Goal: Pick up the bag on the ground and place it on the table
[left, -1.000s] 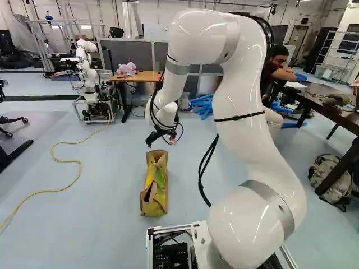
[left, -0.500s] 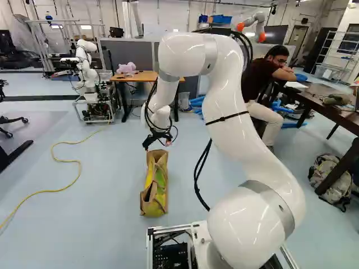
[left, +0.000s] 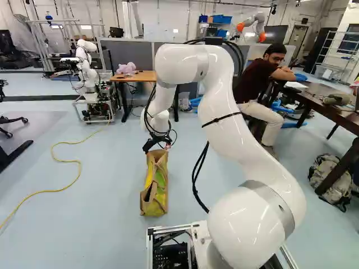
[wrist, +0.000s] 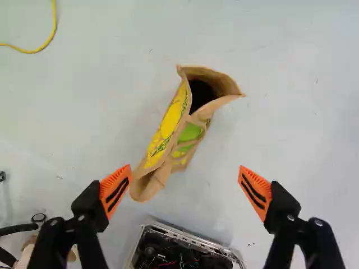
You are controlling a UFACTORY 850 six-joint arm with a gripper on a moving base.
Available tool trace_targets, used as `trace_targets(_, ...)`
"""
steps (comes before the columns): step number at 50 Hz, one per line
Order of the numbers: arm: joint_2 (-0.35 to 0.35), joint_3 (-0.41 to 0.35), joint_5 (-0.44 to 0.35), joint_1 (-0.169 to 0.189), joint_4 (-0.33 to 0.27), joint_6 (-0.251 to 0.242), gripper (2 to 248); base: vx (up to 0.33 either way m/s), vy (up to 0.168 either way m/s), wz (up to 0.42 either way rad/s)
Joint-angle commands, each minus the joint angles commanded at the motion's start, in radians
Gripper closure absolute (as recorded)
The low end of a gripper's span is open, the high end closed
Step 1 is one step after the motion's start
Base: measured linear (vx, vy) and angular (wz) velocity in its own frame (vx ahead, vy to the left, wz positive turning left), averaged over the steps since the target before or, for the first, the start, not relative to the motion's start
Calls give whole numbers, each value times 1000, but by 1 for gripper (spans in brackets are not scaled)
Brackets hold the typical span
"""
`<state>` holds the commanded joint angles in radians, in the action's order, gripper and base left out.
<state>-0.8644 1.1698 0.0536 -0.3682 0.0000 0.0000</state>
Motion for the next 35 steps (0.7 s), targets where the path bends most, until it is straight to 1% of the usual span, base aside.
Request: trace_targets(35, -126, 81, 0, 0, 0, 0, 3, 0, 0, 0)
